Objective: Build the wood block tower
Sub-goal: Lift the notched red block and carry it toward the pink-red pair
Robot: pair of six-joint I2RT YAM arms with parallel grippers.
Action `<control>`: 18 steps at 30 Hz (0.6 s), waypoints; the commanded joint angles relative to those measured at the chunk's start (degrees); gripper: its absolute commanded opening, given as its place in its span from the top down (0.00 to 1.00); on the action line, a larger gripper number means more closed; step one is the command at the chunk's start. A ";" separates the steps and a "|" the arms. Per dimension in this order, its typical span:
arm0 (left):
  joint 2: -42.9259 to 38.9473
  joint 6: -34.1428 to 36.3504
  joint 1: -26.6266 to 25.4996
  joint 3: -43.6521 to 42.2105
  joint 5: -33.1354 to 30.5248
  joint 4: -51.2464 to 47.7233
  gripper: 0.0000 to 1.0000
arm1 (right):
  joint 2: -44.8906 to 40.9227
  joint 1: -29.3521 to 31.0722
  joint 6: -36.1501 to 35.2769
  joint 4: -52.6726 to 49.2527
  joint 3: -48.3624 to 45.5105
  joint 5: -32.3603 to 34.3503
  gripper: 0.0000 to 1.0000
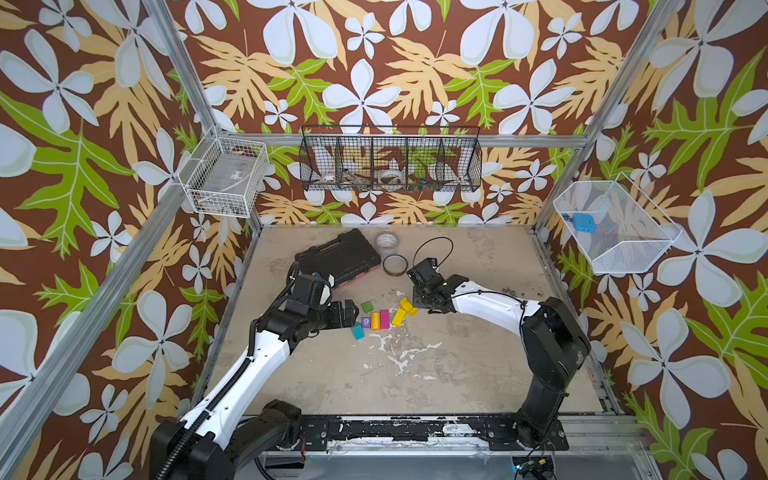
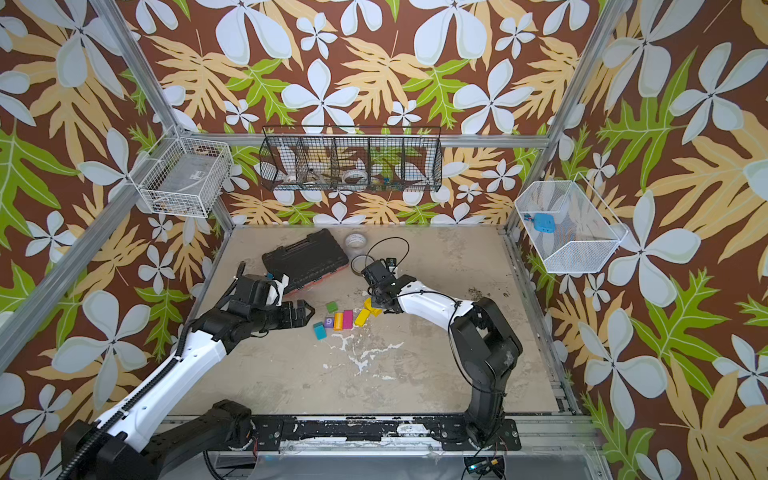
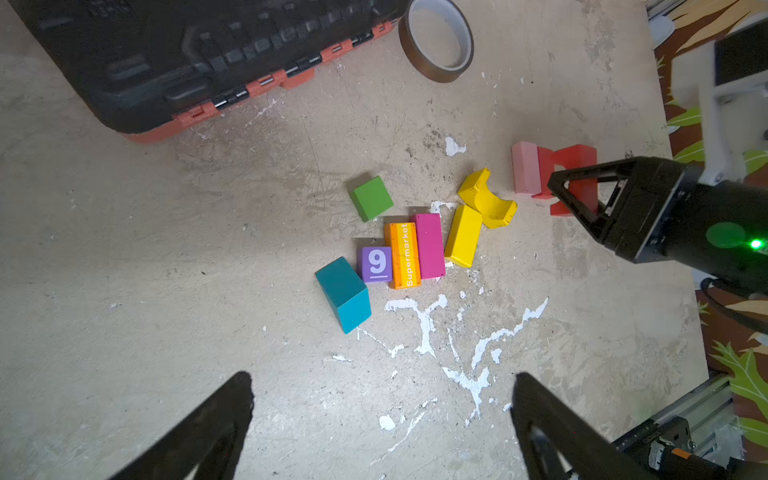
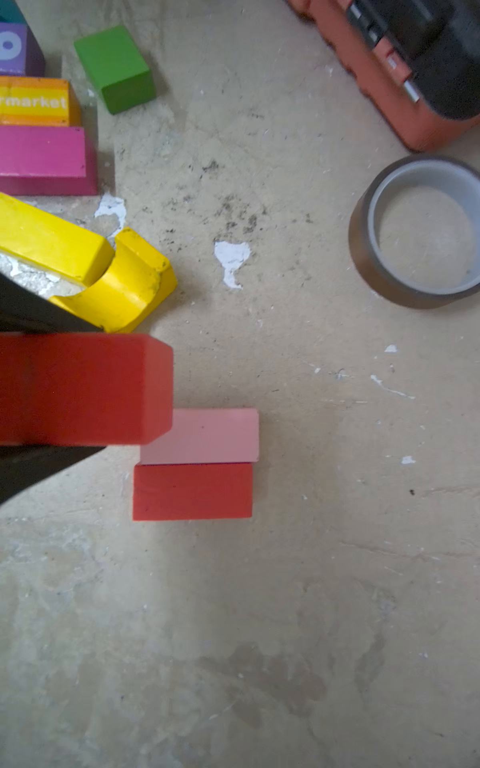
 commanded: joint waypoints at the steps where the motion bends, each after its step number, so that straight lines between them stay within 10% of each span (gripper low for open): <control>1: -0.27 0.08 -0.02 0.26 0.14 -0.01 0.02 | -0.24 -0.37 -0.66 -0.84 -0.89 2.18 1.00; 18: -0.89 0.05 -0.04 0.22 -0.17 0.00 0.02 | -3.96 -8.92 -4.18 3.83 -8.26 -1.77 1.00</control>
